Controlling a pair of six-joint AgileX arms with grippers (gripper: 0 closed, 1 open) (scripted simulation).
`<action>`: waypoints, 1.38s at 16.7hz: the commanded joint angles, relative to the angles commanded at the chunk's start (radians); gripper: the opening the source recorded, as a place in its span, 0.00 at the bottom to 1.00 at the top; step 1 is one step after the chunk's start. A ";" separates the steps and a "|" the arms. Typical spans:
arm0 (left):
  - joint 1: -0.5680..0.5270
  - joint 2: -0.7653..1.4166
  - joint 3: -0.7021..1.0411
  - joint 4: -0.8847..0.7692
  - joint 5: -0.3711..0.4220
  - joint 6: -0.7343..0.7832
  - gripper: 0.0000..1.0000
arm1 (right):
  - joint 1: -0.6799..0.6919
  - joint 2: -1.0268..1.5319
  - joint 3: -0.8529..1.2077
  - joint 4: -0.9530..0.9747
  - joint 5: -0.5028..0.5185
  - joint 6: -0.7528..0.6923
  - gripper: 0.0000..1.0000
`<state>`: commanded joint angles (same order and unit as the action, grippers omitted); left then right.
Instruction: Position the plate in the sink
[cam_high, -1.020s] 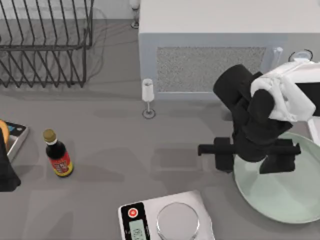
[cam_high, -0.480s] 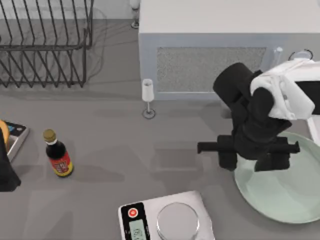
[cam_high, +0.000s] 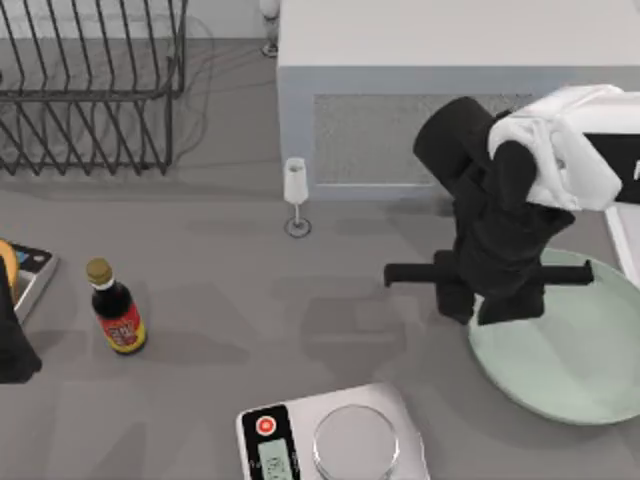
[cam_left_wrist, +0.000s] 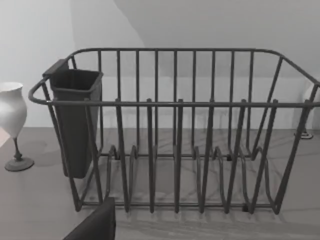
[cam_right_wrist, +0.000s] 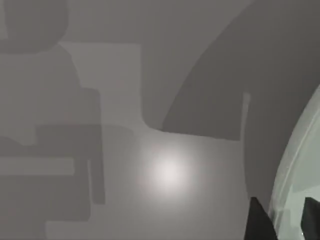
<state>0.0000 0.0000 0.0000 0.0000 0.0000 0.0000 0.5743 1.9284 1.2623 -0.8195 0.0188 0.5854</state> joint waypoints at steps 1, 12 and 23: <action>0.000 0.000 0.000 0.000 0.000 0.000 1.00 | 0.005 0.002 0.053 -0.054 -0.001 0.000 0.00; 0.000 0.000 0.000 0.000 0.000 0.000 1.00 | -0.020 -0.012 0.845 -0.855 0.001 -0.009 0.00; 0.000 0.000 0.000 0.000 0.000 0.000 1.00 | -0.084 -0.004 0.961 -0.917 -0.013 -0.053 0.00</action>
<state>0.0000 0.0000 0.0000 0.0000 0.0000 0.0000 0.4900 1.9241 2.2231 -1.7360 0.0056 0.5329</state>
